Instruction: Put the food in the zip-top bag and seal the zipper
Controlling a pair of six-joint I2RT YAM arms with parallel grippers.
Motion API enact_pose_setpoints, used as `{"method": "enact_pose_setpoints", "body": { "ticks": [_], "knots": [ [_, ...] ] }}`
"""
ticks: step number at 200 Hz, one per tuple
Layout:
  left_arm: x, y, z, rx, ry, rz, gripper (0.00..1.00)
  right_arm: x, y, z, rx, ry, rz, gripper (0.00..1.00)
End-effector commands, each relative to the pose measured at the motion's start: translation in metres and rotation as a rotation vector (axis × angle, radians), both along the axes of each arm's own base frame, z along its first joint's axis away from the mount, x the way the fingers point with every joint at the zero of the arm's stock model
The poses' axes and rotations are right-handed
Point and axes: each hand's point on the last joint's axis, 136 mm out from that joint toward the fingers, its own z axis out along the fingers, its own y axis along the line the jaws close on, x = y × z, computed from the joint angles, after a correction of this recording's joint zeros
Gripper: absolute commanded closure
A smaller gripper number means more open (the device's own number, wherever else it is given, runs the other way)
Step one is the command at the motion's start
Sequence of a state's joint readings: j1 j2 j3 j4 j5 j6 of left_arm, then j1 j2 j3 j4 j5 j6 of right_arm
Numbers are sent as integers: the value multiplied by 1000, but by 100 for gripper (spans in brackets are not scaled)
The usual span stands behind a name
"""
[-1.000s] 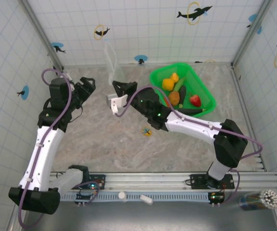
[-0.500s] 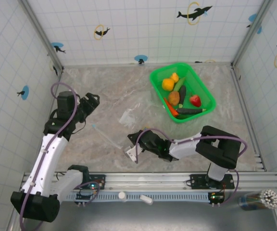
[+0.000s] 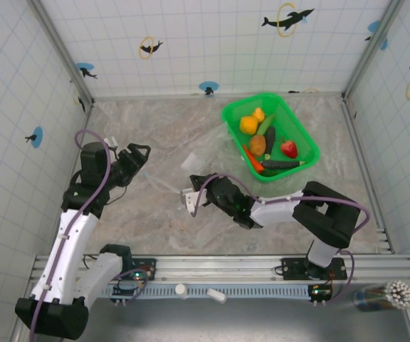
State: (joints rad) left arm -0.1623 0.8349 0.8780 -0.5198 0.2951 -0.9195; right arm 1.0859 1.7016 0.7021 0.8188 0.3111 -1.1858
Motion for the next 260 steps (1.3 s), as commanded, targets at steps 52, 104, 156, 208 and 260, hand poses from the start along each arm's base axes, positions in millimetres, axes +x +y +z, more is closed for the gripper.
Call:
{"method": "enact_pose_setpoints", "body": {
  "ticks": [52, 104, 156, 208, 260],
  "knots": [
    [-10, -7, -84, -302, 145, 60, 27, 9, -16, 34, 221, 48, -119, 100],
    [-13, -7, -74, -325, 166, 80, 36, 25, -27, 46, 321, 96, -199, 100],
    [-23, -27, -100, -461, 244, 46, 53, 37, -25, 56, 376, 115, -245, 100],
    [-31, -44, -107, -503, 215, 25, 48, 43, -19, 58, 400, 138, -248, 100],
    [-30, -43, -134, -624, 219, 79, 40, 37, -12, 60, 414, 154, -234, 100]
  ]
}}
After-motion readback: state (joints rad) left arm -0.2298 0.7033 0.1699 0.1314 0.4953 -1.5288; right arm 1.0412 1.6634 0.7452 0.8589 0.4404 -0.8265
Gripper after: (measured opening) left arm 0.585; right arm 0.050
